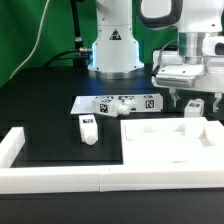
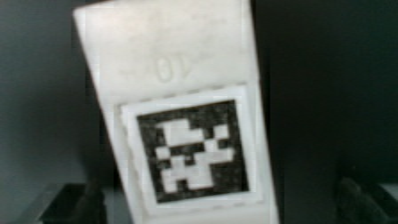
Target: Assemble one leg
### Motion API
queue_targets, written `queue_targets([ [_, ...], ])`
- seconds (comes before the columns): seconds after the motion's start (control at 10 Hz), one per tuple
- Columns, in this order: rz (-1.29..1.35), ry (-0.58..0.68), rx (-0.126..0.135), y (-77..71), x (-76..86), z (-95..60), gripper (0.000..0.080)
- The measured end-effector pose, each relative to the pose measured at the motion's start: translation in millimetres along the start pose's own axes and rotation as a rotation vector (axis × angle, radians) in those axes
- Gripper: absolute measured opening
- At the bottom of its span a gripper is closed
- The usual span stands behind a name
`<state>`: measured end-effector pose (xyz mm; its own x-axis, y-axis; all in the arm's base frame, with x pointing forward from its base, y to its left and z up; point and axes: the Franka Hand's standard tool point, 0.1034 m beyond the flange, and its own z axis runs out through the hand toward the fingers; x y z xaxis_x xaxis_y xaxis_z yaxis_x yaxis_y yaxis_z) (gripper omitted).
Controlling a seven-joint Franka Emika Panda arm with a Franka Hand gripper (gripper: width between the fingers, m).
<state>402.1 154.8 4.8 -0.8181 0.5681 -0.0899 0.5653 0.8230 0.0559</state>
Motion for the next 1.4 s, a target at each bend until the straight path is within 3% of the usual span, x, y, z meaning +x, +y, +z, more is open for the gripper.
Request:
queue_targets([
  [0.1,0.004,-0.003,-0.003,0.0,-2.0,-1.9,0.0649],
  [0.4,0.233,-0.039,-0.067,6.2,-11.4,-44.3,0.0649],
  [0.5,0.387,-0.037,-0.073,12.0,-4.3,-50.0,0.0649],
  [0.6,0.536,-0.055,-0.066,19.1,-14.5,-59.9,0.0649],
  [0.7,0.694,-0.051,-0.081,28.1,-14.4,-61.9,0.0649],
  [1.0,0.994,-0.035,-0.074,42.2,-7.1,-50.9,0.0649],
  [1.4,1.282,-0.014,-0.077,44.5,-6.9,-51.1,0.0649],
])
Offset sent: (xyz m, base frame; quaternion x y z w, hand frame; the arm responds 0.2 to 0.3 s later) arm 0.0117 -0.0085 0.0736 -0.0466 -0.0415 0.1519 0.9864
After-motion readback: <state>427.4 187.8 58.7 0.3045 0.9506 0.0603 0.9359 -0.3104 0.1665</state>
